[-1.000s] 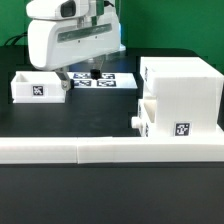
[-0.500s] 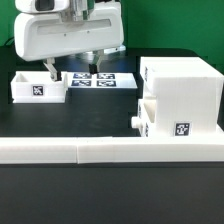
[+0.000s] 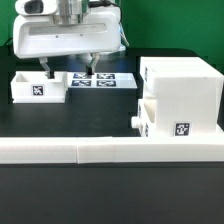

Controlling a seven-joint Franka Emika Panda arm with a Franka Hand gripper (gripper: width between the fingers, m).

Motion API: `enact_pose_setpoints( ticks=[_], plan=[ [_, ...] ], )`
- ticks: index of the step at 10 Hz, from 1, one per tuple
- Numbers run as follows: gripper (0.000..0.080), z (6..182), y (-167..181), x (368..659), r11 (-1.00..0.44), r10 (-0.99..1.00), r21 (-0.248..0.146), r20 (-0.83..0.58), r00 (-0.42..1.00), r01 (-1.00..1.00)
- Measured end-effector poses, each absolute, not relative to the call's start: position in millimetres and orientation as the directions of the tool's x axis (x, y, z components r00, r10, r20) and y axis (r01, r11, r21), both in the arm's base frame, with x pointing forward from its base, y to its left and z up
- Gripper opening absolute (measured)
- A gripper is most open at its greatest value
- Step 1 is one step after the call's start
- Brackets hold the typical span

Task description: Assemble drawer

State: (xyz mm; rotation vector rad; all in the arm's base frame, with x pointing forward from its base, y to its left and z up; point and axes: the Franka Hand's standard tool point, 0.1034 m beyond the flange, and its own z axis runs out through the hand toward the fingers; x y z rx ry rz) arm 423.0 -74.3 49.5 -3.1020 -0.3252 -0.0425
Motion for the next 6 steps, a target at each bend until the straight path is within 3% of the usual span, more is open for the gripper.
enact_pose_setpoints(
  ticks=[2, 6],
  plan=[
    [0.0649, 41.3, -79.5, 395.8, -0.982, 0.187, -0.014, 0.024, 0.982, 0.187],
    [0.0649, 15.4, -86.2, 380.9, -0.981, 0.195, -0.008, 0.021, 0.981, 0.195]
  ],
)
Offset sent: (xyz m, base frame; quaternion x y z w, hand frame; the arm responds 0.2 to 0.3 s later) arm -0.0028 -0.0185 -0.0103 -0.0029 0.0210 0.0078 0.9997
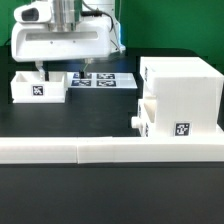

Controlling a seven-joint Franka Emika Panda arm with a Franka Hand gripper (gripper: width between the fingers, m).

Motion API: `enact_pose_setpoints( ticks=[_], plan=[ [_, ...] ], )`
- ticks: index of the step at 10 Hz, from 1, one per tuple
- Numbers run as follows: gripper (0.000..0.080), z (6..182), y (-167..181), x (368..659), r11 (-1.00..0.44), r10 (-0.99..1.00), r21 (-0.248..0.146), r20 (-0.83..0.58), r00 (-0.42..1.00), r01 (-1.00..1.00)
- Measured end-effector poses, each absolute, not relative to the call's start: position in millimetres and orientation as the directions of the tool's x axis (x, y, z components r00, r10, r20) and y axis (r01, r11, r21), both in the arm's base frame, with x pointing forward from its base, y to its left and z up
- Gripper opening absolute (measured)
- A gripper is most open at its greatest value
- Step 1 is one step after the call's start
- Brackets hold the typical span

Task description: Assemble drawer

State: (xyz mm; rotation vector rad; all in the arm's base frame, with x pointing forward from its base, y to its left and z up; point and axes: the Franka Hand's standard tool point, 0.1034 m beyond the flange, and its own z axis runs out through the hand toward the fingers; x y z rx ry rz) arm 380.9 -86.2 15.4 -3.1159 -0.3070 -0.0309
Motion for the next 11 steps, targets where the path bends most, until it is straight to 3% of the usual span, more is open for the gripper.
enact_pose_setpoints(
  ticks=[6, 7, 8, 10, 11],
  plan=[
    [0.0623, 4.2, -82.4, 371.2, -0.980, 0.196, -0.006, 0.023, 0.980, 0.197],
    [0.0435, 4.2, -82.2, 371.4, -0.980, 0.198, -0.006, 0.023, 0.980, 0.198],
    [0.0435, 4.3, -82.3, 371.5, -0.980, 0.200, -0.006, 0.023, 0.979, 0.200],
    [0.0078, 4.3, -82.2, 371.7, -0.979, 0.201, -0.006, 0.023, 0.979, 0.202],
    [0.0043, 4.3, -82.2, 371.8, -0.979, 0.204, -0.006, 0.023, 0.979, 0.204]
  ],
)
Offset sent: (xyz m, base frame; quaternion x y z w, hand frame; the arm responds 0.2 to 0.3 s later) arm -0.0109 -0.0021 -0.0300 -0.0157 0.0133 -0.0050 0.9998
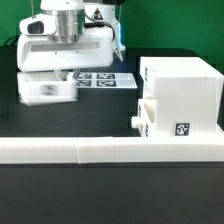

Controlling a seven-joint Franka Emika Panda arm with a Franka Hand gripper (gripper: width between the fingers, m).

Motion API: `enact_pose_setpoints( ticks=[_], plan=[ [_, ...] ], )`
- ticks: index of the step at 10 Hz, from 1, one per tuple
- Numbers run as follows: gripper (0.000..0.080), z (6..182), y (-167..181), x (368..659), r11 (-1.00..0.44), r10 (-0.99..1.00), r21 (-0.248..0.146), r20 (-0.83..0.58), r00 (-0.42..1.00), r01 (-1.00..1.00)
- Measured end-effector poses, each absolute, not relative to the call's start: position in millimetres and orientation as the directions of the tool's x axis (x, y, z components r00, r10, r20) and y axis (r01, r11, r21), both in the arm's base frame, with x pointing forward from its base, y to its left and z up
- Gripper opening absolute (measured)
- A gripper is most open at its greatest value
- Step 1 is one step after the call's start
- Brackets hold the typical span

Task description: Assemble drawer

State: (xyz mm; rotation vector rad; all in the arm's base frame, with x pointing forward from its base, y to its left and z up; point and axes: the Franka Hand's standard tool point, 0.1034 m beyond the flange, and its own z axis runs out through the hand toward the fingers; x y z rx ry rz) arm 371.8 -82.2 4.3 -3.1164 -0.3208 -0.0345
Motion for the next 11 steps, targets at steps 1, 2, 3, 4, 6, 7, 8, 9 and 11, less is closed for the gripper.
enact_pose_setpoints(
  ticks=[1, 2, 3, 4, 6, 7, 8, 9, 11],
  plan=[
    [0.0043, 4.2, -82.2, 371.8, -0.979, 0.204, -0.006, 0.023, 0.979, 0.204],
    [0.0043, 4.2, -82.2, 371.8, -0.979, 0.204, -0.006, 0.023, 0.979, 0.204],
    [0.0043, 4.2, -82.2, 371.8, -0.979, 0.204, -0.006, 0.023, 0.979, 0.204],
    [0.0043, 4.2, -82.2, 371.8, -0.979, 0.204, -0.006, 0.023, 0.979, 0.204],
    [0.0043, 4.3, -82.2, 371.9, -0.979, 0.204, -0.006, 0.023, 0.979, 0.204],
    [0.0044, 5.1, -81.5, 373.3, -0.978, 0.206, -0.007, 0.022, 0.978, 0.207],
    [0.0044, 13.8, -73.5, 382.3, -0.970, 0.242, -0.028, -0.006, 0.970, 0.242],
    [0.0044, 28.6, -65.9, 401.8, -0.965, 0.262, -0.034, -0.003, 0.965, 0.261],
    [0.0044, 41.9, -57.4, 426.0, -0.957, 0.286, -0.045, -0.006, 0.958, 0.286]
  ],
)
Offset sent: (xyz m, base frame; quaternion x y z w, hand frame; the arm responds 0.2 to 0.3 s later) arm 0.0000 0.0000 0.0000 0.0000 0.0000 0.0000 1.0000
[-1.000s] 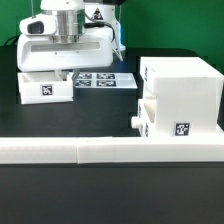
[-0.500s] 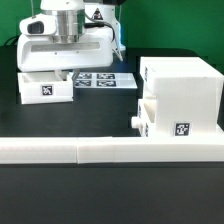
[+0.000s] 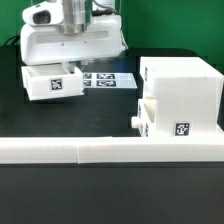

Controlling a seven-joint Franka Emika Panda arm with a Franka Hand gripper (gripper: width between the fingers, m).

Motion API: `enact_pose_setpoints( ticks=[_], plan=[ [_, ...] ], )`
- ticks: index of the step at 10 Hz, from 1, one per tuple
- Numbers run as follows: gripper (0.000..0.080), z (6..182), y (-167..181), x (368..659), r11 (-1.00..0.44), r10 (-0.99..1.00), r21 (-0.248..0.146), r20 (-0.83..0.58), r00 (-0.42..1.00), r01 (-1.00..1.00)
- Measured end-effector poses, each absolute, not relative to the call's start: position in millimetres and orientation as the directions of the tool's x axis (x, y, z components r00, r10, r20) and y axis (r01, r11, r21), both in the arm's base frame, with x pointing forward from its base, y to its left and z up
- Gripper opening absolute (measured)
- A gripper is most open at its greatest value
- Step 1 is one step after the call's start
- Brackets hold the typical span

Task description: Assemble drawer

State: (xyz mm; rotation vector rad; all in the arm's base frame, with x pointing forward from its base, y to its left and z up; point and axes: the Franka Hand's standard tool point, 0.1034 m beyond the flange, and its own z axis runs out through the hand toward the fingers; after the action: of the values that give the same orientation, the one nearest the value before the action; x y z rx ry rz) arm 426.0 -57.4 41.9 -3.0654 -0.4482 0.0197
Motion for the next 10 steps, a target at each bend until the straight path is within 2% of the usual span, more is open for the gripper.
enact_pose_setpoints(
  ticks=[2, 4, 6, 8, 10],
  plan=[
    [0.0044, 49.5, -50.3, 456.7, -0.932, 0.358, -0.057, 0.001, 0.934, 0.357],
    [0.0044, 47.8, -50.1, 455.8, -0.925, 0.375, -0.057, 0.001, 0.927, 0.375],
    [0.0044, 47.4, -50.3, 455.4, -0.877, 0.477, -0.057, 0.007, 0.879, 0.477],
    [0.0044, 45.6, -51.6, 456.7, -0.749, 0.660, -0.055, 0.018, 0.751, 0.660],
    [0.0044, 52.8, -49.0, 475.8, -0.621, 0.782, -0.045, 0.019, 0.623, 0.782]
  ],
)
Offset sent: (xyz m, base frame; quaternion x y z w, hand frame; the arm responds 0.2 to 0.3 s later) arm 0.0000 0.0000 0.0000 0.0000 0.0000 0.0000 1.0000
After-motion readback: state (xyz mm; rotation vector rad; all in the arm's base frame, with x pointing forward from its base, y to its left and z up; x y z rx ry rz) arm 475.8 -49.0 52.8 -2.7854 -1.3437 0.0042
